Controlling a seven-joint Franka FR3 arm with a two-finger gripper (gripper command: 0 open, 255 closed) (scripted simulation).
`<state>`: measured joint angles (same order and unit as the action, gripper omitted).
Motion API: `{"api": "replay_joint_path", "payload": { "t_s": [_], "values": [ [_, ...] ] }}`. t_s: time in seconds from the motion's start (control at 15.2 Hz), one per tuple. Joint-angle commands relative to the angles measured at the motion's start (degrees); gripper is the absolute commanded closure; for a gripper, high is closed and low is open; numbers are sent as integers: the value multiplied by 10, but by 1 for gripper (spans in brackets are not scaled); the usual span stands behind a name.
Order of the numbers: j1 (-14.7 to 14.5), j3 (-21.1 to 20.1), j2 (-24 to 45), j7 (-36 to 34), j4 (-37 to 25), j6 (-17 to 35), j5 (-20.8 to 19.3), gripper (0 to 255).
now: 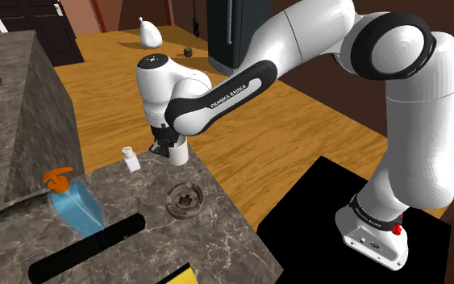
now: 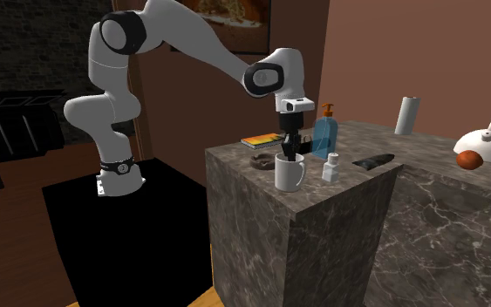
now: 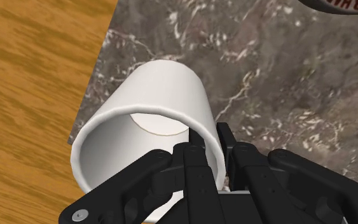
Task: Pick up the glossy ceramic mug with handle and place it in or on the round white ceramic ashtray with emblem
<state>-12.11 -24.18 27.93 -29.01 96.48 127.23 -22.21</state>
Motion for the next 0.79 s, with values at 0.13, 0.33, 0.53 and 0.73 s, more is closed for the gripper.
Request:
{"api": "replay_joint_path", "payload": {
  "t_s": [0.13, 0.33, 0.53, 0.73],
  "values": [
    [1, -3, -7, 4, -5, -11, 5, 255],
    [3, -6, -17, 10, -15, -29, 12, 255],
    [4, -10, -26, 16, -25, -47, 19, 255],
    [5, -13, -33, 22, -37, -66, 25, 255]
  ]
}}
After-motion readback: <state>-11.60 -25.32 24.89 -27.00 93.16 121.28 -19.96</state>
